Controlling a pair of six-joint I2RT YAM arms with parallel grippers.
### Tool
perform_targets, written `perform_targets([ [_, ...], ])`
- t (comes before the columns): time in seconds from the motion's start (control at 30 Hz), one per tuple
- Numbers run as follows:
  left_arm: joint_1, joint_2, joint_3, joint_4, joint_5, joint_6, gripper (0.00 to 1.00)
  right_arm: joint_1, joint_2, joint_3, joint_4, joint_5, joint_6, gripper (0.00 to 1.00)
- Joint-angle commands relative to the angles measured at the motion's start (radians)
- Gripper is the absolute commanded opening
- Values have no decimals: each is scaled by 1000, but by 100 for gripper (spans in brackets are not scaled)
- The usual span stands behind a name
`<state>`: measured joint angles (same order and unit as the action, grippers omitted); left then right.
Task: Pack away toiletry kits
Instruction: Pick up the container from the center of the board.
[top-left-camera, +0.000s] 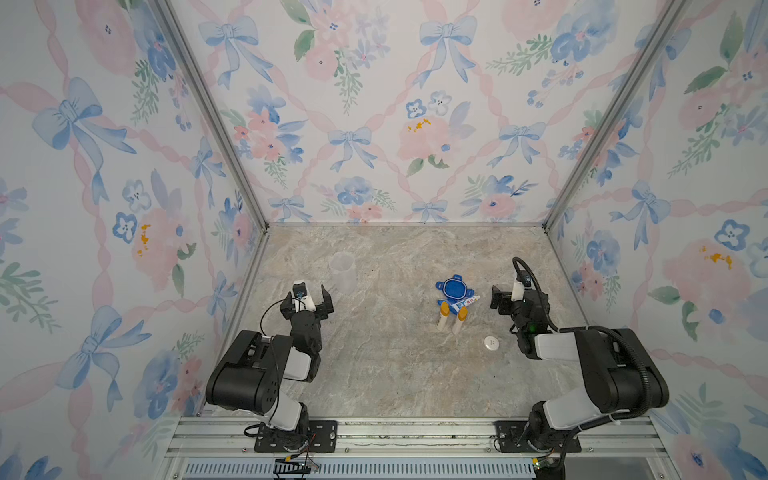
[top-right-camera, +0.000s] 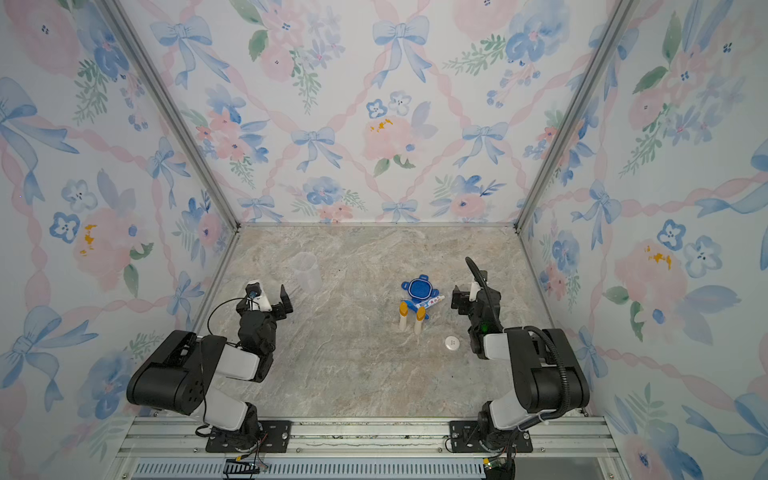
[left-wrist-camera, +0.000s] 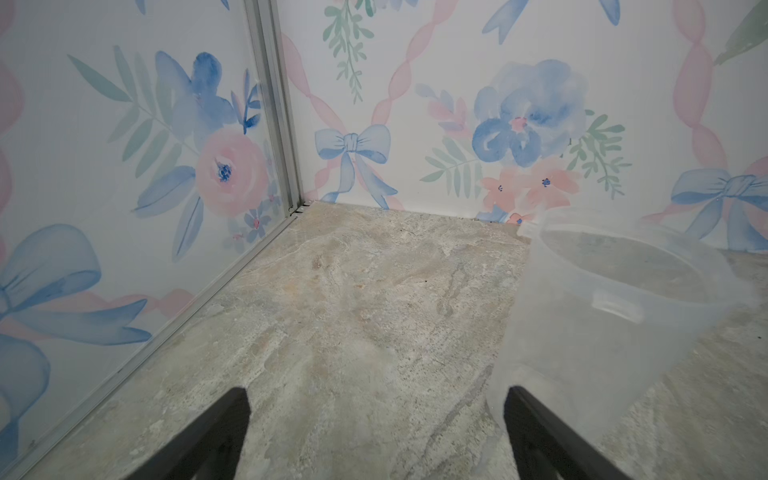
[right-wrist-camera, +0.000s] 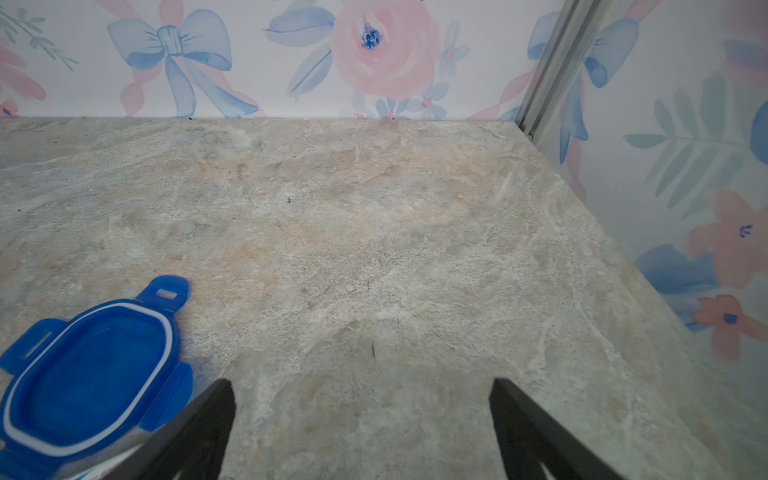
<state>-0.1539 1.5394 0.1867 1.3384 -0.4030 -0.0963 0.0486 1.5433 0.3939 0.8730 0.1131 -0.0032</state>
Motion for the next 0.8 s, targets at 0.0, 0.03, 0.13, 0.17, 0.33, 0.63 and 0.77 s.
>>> perform_targets([
  [0.0, 2, 7, -6, 21, 5, 19, 98, 6, 1, 2, 23, 4, 5, 97],
  [0.03, 2, 7, -7, 21, 4, 18, 98, 6, 1, 2, 23, 5, 6, 97],
  [0.13, 2, 8, -7, 19, 4, 19, 98, 6, 1, 3, 23, 5, 5, 97],
  [0.17, 2, 8, -6, 20, 5, 19, 98, 6, 1, 2, 23, 5, 6, 97],
  [0.33, 2, 8, -6, 20, 5, 18, 98, 6, 1, 2, 23, 5, 5, 97],
  [0.63, 5, 7, -6, 21, 11, 17, 98, -11, -1, 1, 21, -27, 17, 97],
  [0.77, 21, 7, -6, 20, 47, 11, 98, -10, 1, 0, 23, -31, 12, 97],
])
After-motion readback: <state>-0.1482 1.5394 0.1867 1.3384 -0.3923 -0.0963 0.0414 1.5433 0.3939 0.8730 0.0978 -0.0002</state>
